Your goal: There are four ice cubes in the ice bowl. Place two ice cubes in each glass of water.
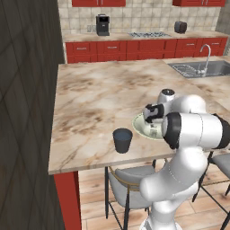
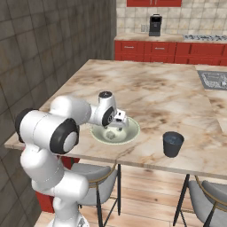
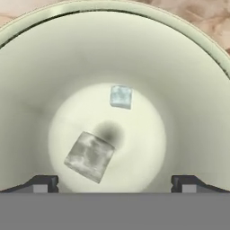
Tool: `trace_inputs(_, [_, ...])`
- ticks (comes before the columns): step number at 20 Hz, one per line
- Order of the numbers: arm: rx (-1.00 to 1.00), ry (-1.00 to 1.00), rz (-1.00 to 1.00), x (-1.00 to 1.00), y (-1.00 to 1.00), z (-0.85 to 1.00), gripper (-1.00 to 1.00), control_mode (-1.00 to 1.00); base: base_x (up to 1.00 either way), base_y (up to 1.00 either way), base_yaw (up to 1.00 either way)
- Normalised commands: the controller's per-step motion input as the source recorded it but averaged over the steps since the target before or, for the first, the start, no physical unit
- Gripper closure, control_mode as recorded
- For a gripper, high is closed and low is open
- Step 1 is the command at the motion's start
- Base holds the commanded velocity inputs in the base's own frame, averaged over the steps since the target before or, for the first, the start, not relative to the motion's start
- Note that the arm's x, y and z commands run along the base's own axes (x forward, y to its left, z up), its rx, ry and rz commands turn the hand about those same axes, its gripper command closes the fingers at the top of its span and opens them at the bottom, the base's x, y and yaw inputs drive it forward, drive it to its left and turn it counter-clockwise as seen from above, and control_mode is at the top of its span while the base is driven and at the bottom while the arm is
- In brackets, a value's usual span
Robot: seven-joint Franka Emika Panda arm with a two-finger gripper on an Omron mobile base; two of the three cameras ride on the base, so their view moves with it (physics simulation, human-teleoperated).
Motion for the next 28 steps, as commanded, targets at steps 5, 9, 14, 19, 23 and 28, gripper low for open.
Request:
trace_inputs(5, [0.0,0.06,0.0,0.39,0.0,-0.28,-1.0,-1.0,0.0,0.0,0.0])
trace_inputs(9, [0.0,0.05,0.0,0.36,-0.12,-0.12,-1.0,-1.0,0.0,0.0,0.0])
trace_inputs(14, [0.0,0.04,0.0,0.35,-0.14,-0.19,-1.0,-1.0,0.0,0.0,0.0])
trace_inputs(19, [0.0,0.02,0.0,0.27,-0.01,-0.29,-1.0,-1.0,0.0,0.0,0.0])
trace_inputs(23, [0.0,0.0,0.0,0.24,0.0,-0.22,-1.0,-1.0,0.0,0.0,0.0])
trace_inputs(28, [0.0,0.0,0.0,0.09,-0.1,-0.18,1.0,-1.0,0.0,0.0,0.0])
